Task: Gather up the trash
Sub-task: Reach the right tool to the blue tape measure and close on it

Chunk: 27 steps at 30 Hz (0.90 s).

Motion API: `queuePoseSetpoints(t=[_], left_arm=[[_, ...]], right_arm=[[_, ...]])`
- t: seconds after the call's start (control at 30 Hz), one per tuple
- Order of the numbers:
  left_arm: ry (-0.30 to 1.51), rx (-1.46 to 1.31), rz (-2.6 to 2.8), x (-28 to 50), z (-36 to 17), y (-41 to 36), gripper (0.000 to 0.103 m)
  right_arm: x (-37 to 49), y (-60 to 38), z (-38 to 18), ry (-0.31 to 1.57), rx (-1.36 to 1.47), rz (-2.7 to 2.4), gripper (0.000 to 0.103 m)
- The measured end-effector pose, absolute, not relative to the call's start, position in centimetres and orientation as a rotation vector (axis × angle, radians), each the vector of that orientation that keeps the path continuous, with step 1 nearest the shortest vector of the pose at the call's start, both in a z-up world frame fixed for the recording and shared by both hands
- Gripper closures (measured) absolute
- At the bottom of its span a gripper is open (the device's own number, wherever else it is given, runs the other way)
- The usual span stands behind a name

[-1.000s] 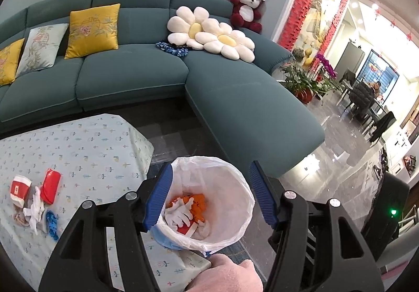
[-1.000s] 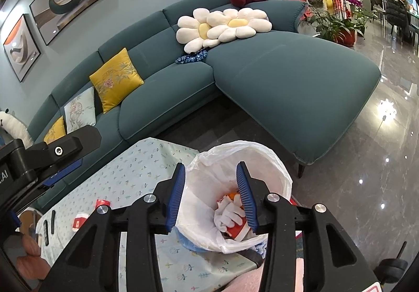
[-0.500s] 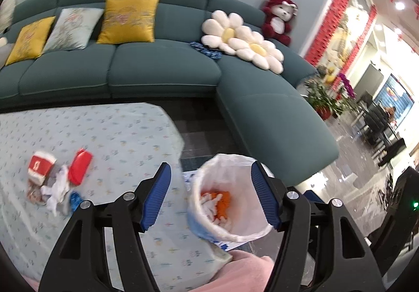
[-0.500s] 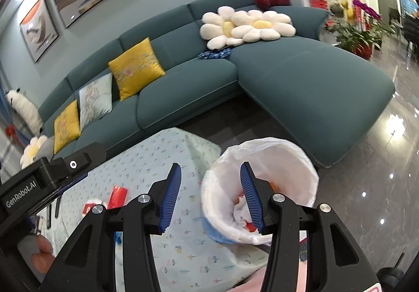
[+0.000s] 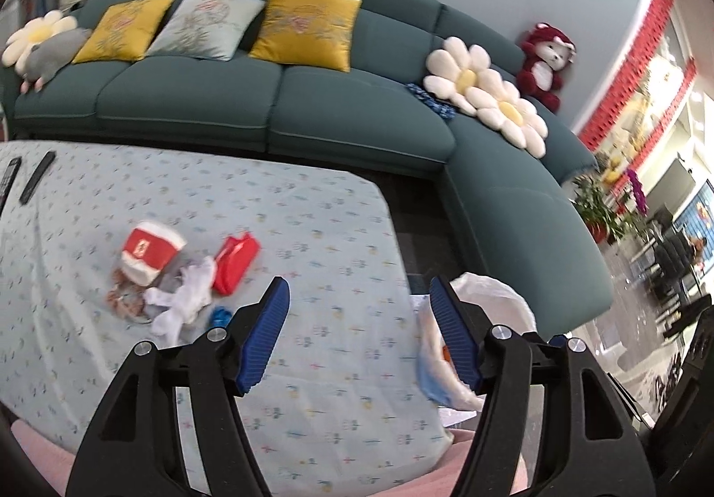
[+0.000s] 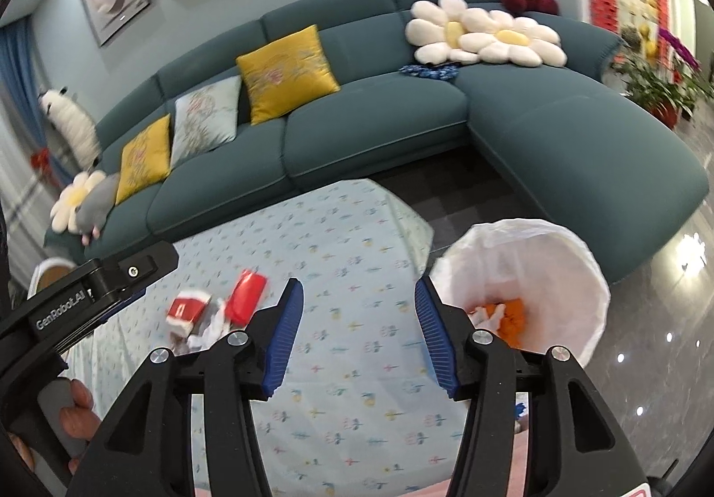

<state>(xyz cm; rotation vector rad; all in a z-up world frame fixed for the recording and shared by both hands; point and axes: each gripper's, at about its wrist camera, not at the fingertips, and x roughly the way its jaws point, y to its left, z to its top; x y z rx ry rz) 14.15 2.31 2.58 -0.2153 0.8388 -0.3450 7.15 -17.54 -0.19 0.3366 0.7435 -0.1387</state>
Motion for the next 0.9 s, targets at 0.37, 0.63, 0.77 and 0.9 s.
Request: queuePoseSetpoints(t=[0.37, 0.63, 0.77, 0.9], left_arm=[[0.873, -0.289, -0.227, 14.9, -0.4, 10.6, 0.041], [0.937, -0.339, -0.122, 15.4, -4.0, 16.7, 0.041], [0.972, -0.357, -0.076, 16.0, -6.0, 19.3, 0.041], [1.011, -0.350, -0.053, 16.8, -7.9, 20.4, 0.041]], right_arm=[[9.2, -10.2, -2.4, 0.815, 0.252, -0.052, 0.052], [11.3, -5.2, -6.1, 0.905, 0.229, 0.008, 0.052], [12.9, -2.6, -8.4, 0.947, 0.194, 0.043, 0.052], [14.7, -0.7, -10.8, 1.000, 0.181, 0.060, 0.052]])
